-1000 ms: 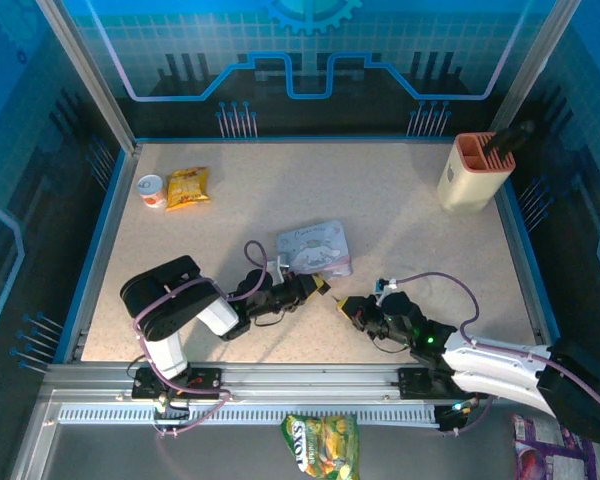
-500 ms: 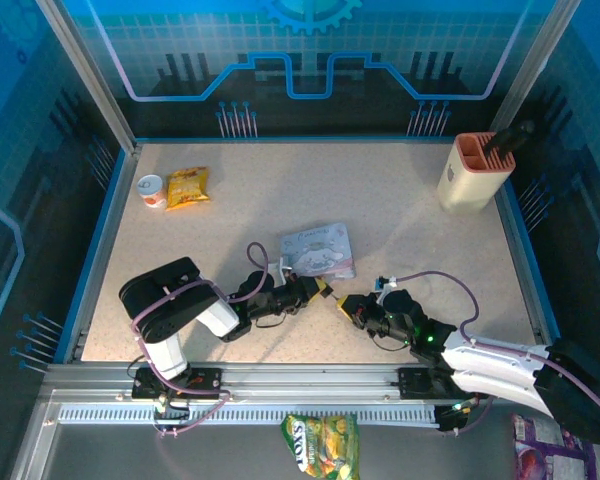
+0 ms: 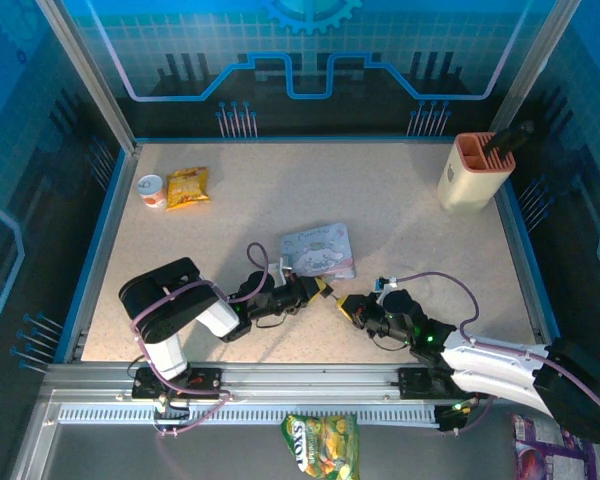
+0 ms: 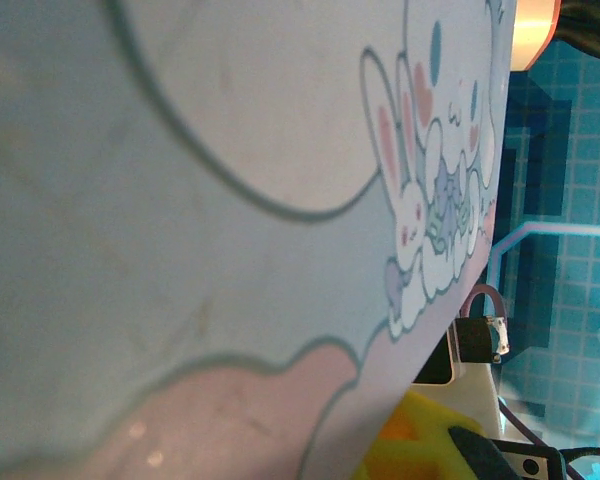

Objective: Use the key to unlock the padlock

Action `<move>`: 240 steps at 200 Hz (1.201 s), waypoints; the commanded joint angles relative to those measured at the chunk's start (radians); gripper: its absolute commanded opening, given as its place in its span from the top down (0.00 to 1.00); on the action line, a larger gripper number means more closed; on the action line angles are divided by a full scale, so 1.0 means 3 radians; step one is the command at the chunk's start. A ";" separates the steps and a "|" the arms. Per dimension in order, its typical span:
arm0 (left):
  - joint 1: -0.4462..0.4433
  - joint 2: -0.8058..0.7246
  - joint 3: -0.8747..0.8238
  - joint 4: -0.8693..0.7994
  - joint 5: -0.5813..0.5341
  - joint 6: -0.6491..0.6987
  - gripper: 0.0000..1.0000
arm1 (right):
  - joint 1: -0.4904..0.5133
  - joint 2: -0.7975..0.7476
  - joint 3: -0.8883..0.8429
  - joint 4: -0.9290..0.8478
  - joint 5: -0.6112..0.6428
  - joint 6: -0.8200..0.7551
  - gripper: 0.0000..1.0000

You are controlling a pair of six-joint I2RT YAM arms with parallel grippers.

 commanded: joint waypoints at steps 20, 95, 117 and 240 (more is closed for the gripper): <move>-0.0059 -0.0135 0.0019 0.0145 -0.0012 -0.0098 1.00 | 0.0015 0.0037 -0.0026 0.0144 0.0102 0.0081 1.00; -0.0079 -0.0151 0.0036 0.0182 -0.0026 -0.0117 1.00 | 0.0041 -0.0006 -0.0054 0.0275 0.0243 0.0098 1.00; -0.0092 -0.0108 0.0019 0.0340 -0.0038 -0.0255 1.00 | 0.0039 -0.0019 -0.0070 0.0288 0.0259 0.0112 1.00; -0.0220 -0.0173 0.0090 0.0496 -0.0054 -0.0416 1.00 | -0.0055 0.0013 -0.0095 0.0532 0.0177 0.0111 1.00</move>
